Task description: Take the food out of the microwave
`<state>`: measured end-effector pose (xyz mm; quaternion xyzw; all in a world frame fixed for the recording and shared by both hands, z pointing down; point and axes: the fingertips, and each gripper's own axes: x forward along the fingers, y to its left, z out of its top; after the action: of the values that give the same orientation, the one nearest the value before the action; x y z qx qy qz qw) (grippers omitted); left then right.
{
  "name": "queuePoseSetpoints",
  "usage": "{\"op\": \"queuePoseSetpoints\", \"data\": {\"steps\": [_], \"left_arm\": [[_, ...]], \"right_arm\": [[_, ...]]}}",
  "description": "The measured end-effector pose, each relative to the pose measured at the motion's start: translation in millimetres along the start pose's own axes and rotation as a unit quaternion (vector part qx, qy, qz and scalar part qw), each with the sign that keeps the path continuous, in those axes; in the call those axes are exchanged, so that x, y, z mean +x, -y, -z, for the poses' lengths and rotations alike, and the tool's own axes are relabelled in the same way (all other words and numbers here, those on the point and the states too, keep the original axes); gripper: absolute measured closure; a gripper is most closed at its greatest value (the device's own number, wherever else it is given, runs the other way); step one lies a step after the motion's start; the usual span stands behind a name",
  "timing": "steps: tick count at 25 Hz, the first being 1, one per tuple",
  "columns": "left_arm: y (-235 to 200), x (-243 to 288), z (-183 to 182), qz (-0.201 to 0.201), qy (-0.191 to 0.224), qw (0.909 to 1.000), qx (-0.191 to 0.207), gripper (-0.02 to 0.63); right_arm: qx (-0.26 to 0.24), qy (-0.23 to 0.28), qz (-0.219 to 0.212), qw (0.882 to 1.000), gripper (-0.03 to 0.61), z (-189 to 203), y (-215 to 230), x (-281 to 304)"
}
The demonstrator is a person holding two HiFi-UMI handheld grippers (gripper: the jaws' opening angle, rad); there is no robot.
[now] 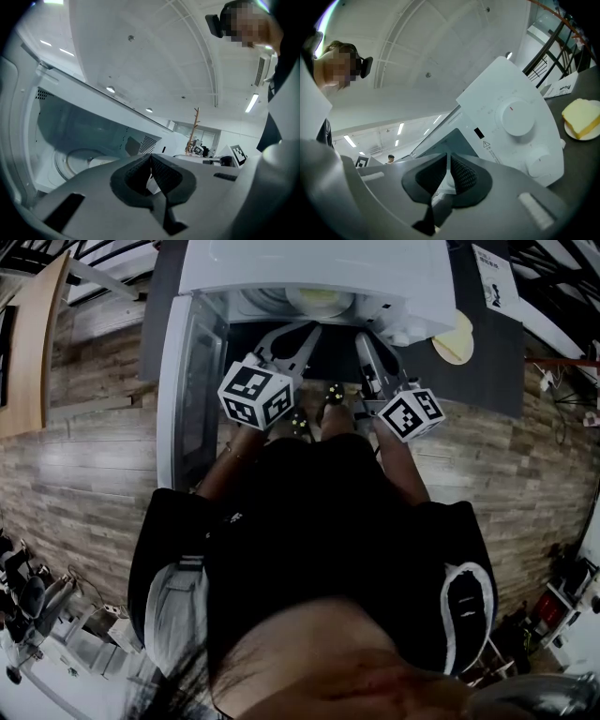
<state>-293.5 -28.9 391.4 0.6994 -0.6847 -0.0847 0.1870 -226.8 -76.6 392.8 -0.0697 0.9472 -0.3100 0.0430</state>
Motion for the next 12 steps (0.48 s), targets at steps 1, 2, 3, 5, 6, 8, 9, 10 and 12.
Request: {"op": "queuePoseSetpoints", "data": {"steps": [1,2,3,5,6,8,9,10,12], "left_arm": [[-0.6,0.4,1.1,-0.001,0.000,1.0000,-0.002,0.606],[-1.7,0.8,2.6,-0.002,-0.001,1.0000,-0.004,0.607],[-3.2,1.4,4.3,-0.004,-0.001,1.0000,-0.005,0.607],[-6.6,2.7,7.1,-0.006,-0.002,1.0000,-0.008,0.606],[-8.1,3.1,7.8,-0.008,-0.002,0.9999,-0.008,0.607],[-10.3,3.4,8.5,-0.011,-0.001,0.9999,-0.009,0.607],[-11.2,3.4,9.2,-0.013,0.000,0.9999,-0.009,0.606],[-12.1,3.6,10.2,-0.015,0.000,0.9998,-0.008,0.606],[-13.8,3.7,13.0,-0.019,-0.002,0.9998,-0.008,0.607]], "right_arm": [[0.002,-0.001,0.000,1.000,0.580,0.5,0.8,0.9],[0.004,-0.002,0.000,1.000,0.572,1.6,1.9,2.0],[0.004,-0.003,0.000,1.000,0.566,3.2,3.5,3.2],[0.003,-0.008,0.004,1.000,0.566,7.1,8.1,5.8],[0.004,-0.010,0.007,1.000,0.566,9.0,10.7,6.9],[0.014,-0.012,0.017,1.000,0.563,12.5,15.6,8.5],[0.020,-0.013,0.023,0.999,0.561,14.3,17.9,9.0],[0.025,-0.014,0.029,0.999,0.558,16.0,20.1,9.5],[0.032,-0.016,0.036,0.999,0.552,19.1,23.5,10.4]]}}
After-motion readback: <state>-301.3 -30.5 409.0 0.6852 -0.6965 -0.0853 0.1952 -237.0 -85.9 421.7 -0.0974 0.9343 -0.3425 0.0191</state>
